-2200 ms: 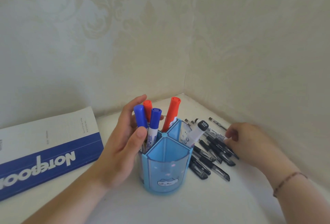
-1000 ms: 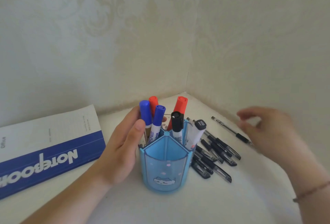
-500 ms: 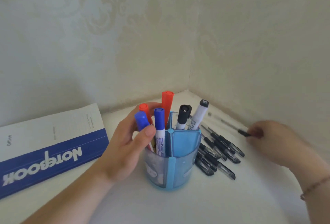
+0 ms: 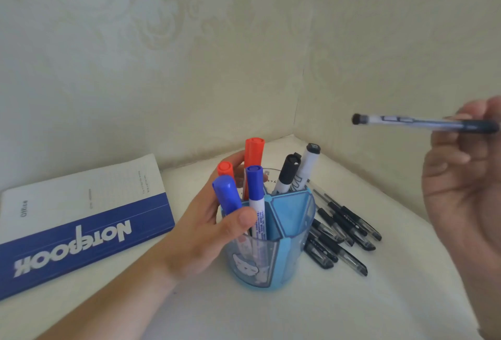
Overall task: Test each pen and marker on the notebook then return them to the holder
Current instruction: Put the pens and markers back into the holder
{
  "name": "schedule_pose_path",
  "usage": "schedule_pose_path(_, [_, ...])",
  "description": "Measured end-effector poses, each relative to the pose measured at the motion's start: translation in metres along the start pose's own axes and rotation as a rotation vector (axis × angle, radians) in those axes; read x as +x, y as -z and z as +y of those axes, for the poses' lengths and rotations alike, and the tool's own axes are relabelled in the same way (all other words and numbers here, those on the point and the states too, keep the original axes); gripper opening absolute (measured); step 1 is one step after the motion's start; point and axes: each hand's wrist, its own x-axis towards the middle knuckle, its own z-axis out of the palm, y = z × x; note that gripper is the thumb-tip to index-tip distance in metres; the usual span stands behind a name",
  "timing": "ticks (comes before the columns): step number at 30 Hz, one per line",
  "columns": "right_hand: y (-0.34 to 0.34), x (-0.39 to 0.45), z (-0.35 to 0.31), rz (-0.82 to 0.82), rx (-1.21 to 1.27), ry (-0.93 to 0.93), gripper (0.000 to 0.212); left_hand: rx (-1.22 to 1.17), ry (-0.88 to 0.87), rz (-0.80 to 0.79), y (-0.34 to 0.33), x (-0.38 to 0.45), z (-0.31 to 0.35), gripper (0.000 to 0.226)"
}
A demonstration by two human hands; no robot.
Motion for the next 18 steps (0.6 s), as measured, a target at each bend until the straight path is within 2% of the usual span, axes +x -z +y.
schedule_pose_path(1, [0.0, -0.001, 0.002, 0.045, -0.139, 0.072, 0.021, -0.002, 0.014, 0.0, 0.0, 0.0, 0.0, 0.068])
schedule_pose_path(2, [0.0, -0.002, 0.005, 0.043, -0.293, 0.138, 0.03, -0.001, 0.022, -0.003, 0.0, 0.0, 0.0, 0.068])
schedule_pose_path(5, [-0.012, -0.01, 0.019, -0.002, -0.566, 0.198, 0.085, -0.004, 0.03, -0.001, 0.0, -0.001, 0.0, 0.068])
schedule_pose_path(6, [-0.015, -0.014, 0.022, -0.034, -0.609, 0.219, 0.09, -0.006, 0.037, 0.0, -0.001, -0.001, 0.0, 0.069])
schedule_pose_path(7, [-0.021, -0.02, 0.026, -0.078, -0.636, 0.241, 0.083, -0.008, 0.041, 0.001, 0.0, -0.001, 0.0, 0.07])
schedule_pose_path(10, [-0.041, -0.037, 0.041, -0.234, -0.704, 0.263, 0.037, -0.017, 0.043, 0.021, 0.0, 0.0, -0.001, 0.073])
schedule_pose_path(12, [-0.045, -0.045, 0.049, -0.295, -0.806, 0.227, 0.024, -0.027, 0.046, 0.023, 0.001, 0.001, -0.001, 0.079])
schedule_pose_path(15, [-0.046, -0.049, 0.054, -0.272, -0.993, 0.136, 0.023, -0.003, 0.05, 0.014, 0.001, 0.001, 0.0, 0.087])
schedule_pose_path(18, [-0.041, -0.041, 0.043, -0.262, -0.975, 0.145, 0.026, 0.012, 0.056, 0.014, 0.002, 0.001, 0.0, 0.092])
